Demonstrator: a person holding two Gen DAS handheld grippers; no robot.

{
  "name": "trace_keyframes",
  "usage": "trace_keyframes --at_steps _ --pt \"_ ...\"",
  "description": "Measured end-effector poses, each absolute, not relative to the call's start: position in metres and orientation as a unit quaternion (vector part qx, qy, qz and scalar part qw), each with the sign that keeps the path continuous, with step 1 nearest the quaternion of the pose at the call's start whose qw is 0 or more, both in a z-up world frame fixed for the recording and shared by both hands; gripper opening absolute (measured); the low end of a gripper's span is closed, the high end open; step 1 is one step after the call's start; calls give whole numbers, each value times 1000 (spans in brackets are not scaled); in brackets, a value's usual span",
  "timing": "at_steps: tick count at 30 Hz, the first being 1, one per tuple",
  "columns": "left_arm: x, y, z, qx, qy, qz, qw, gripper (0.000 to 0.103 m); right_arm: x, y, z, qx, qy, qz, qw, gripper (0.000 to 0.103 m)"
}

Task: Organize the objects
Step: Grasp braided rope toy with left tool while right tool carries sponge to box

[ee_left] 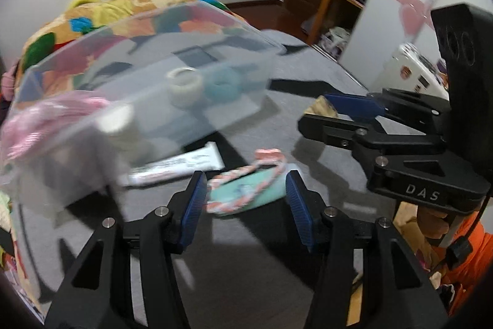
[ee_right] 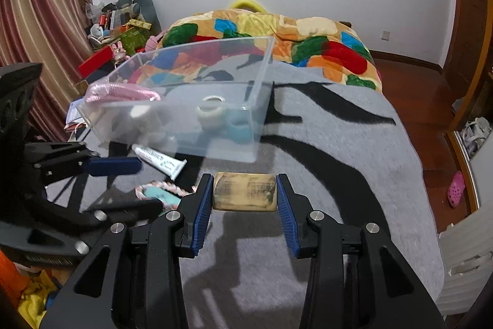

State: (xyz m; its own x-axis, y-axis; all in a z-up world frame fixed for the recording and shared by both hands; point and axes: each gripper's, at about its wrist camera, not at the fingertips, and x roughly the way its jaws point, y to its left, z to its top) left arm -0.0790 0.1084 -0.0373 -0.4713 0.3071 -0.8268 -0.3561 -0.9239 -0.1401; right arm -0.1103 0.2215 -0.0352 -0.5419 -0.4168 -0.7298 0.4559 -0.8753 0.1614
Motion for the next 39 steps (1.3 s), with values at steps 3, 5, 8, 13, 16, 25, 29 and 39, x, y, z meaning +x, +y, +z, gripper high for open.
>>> trace_keyframes --at_steps 3,5,8,13,16,25,29,39 --pt "-81 121 -45 -482 41 851 206 40 -107 227 -38 411 24 -877 248 37" --pt "-83 125 -48 -485 35 847 215 24 -106 229 -39 413 24 -876 248 37" --pt "-84 124 -48 -489 21 844 220 19 -103 231 -41 414 23 -876 248 37" --pt "-73 119 -47 -486 17 845 224 19 -102 231 -45 418 21 -873 252 37" --pt "-64 120 -47 -491 21 839 236 19 -101 229 -47 420 22 -870 257 37" --pt "-69 121 -48 -510 7 827 238 24 -94 222 -43 414 33 -869 267 37" --pt "-84 122 -49 -516 -11 823 238 28 -95 224 -44 414 30 -871 262 37" --pt "-92 117 -50 -497 -10 844 200 3 -102 240 -40 411 16 -878 244 37"
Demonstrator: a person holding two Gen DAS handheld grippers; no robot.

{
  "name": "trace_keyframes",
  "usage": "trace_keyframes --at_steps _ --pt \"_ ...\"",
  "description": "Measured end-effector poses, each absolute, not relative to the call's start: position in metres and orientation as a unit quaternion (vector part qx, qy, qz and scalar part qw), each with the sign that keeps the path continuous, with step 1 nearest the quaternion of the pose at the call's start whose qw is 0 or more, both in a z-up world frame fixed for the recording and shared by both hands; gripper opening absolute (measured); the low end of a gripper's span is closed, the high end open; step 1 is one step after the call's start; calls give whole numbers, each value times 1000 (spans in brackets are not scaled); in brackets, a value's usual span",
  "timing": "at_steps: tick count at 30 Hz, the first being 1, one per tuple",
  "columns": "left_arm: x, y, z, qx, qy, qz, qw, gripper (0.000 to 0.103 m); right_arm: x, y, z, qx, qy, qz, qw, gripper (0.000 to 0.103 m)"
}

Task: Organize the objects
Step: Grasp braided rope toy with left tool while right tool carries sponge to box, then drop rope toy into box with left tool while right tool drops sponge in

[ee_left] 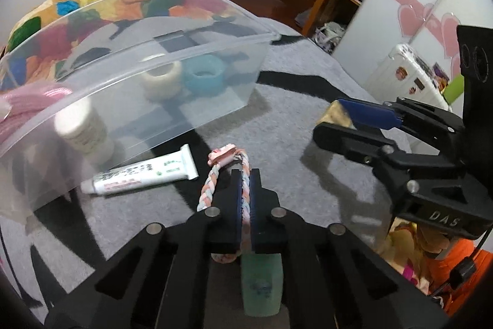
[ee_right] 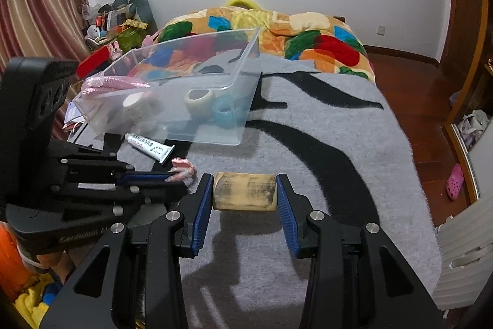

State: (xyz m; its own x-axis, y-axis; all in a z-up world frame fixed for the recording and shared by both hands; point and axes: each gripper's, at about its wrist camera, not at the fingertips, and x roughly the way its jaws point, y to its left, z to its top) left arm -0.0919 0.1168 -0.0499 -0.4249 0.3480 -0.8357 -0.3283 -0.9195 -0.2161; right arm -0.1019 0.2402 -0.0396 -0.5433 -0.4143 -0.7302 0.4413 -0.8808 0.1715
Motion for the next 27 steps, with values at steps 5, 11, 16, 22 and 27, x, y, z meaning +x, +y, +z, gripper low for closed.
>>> trace_keyframes --at_steps 5,11,16,22,27 --pt "-80 103 -27 -467 -20 862 194 3 -103 234 -25 392 17 -885 250 37" --pt "-75 81 21 -413 -32 891 185 3 -110 218 1 358 20 -896 263 37" --pt "-89 63 57 -380 -36 909 168 3 -125 204 17 342 13 -898 277 37" --pt "-124 51 64 -377 -41 915 138 3 -154 178 21 348 12 -894 282 37" --pt "-154 42 36 -420 -51 899 109 5 -177 159 5 377 25 -884 275 38"
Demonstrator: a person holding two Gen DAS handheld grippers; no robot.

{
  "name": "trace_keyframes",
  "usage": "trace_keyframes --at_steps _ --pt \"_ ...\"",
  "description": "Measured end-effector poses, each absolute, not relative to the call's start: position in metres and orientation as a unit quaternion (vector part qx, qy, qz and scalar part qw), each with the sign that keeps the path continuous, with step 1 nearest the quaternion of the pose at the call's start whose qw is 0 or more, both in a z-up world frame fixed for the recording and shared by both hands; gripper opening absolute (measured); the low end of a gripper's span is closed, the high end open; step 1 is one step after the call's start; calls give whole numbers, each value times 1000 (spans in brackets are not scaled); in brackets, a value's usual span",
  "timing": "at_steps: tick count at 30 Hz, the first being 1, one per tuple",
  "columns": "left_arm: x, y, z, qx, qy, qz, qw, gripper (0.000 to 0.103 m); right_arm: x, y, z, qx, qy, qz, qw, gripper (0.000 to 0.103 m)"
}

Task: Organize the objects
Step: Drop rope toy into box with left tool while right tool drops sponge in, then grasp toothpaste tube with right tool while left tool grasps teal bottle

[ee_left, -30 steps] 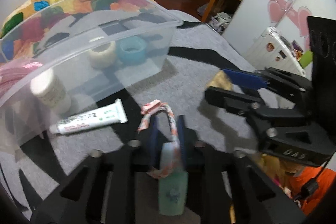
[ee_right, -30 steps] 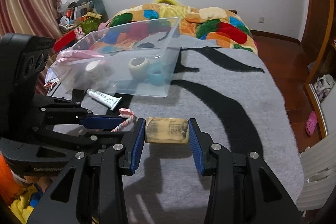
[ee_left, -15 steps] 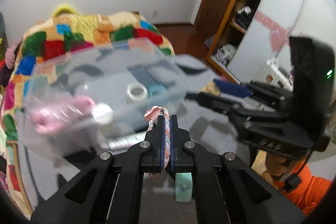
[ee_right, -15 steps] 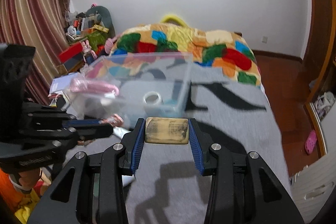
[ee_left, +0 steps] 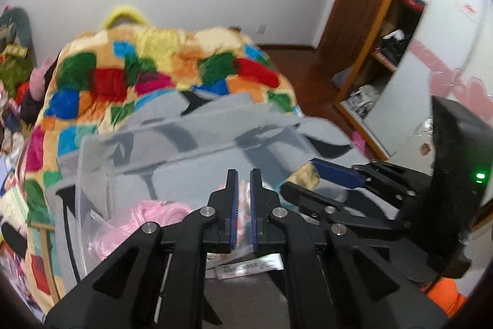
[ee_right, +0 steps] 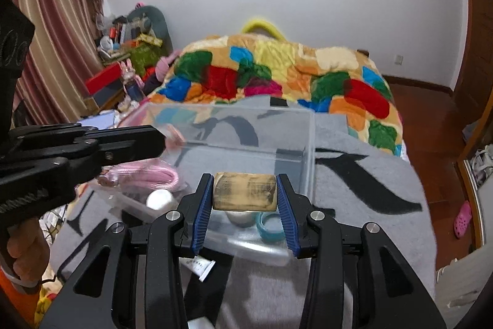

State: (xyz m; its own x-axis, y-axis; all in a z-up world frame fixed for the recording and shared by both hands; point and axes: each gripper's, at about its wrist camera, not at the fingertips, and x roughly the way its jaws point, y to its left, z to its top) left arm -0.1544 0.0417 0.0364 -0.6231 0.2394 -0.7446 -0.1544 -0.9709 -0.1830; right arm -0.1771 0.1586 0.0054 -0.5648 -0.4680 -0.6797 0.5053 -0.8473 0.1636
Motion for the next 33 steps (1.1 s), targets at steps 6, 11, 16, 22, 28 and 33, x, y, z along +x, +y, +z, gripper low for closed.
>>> trace_keyframes --at_steps 6,11,16,22,28,33 --pt "-147 33 23 -426 -64 894 120 7 -175 162 -3 394 24 -874 282 38" --pt "-124 34 29 -410 -49 903 120 16 -160 171 6 382 24 -878 287 39" --pt "-96 34 24 -411 -30 905 111 21 -140 168 8 373 53 -876 302 39" --pt "-68 25 7 -426 -16 900 93 22 -115 147 -1 351 121 -874 314 52" --pt "-52 16 -7 -434 -13 896 90 26 -107 126 -23 373 143 -848 349 51" --pt "-48 16 -22 -447 -21 888 103 28 -127 113 -52 432 145 -818 352 51"
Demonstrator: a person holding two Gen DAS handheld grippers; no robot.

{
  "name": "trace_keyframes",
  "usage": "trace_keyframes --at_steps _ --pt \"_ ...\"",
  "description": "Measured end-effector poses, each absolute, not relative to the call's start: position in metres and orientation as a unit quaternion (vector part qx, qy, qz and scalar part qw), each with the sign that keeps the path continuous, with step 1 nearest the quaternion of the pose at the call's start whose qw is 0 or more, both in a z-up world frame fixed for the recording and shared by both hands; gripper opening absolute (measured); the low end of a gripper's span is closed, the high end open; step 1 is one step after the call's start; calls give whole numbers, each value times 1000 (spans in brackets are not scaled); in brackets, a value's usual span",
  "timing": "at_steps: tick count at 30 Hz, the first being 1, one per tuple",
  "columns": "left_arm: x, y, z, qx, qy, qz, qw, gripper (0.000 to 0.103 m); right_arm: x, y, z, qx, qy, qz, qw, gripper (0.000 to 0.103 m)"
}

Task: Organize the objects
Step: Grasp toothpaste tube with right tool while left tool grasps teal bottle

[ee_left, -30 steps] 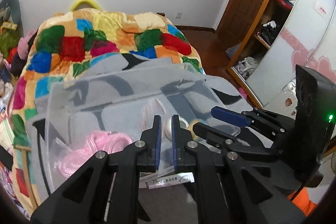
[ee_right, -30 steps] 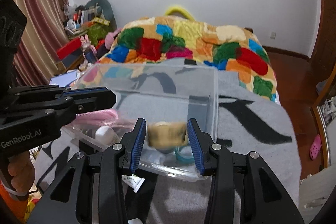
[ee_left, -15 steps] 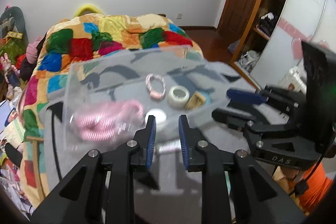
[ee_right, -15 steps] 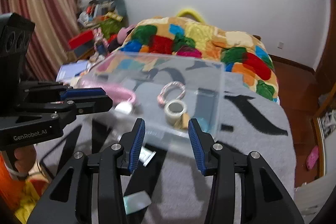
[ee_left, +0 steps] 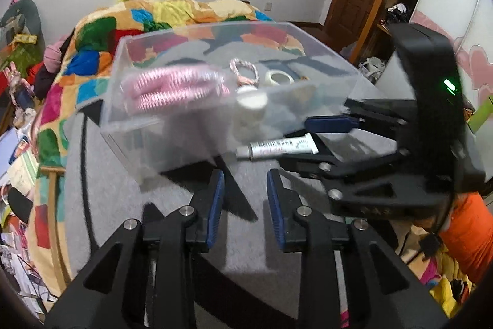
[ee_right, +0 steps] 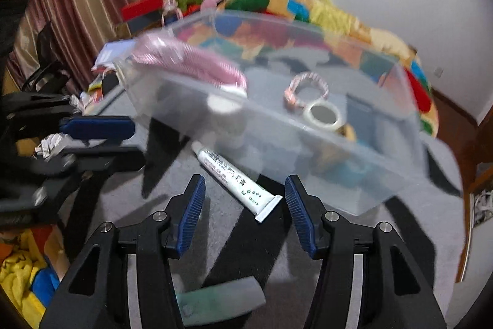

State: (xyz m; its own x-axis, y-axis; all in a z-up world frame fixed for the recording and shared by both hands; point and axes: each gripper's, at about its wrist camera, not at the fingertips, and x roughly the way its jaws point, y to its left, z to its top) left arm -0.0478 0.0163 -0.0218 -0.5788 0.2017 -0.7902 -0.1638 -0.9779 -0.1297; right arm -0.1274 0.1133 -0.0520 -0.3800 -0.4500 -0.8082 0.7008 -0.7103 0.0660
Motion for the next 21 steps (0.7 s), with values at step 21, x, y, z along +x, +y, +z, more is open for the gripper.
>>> trace_keyframes --at_steps 21 --pt "-34 80 -35 -465 2 866 184 43 -120 179 -55 455 122 -815 338 12"
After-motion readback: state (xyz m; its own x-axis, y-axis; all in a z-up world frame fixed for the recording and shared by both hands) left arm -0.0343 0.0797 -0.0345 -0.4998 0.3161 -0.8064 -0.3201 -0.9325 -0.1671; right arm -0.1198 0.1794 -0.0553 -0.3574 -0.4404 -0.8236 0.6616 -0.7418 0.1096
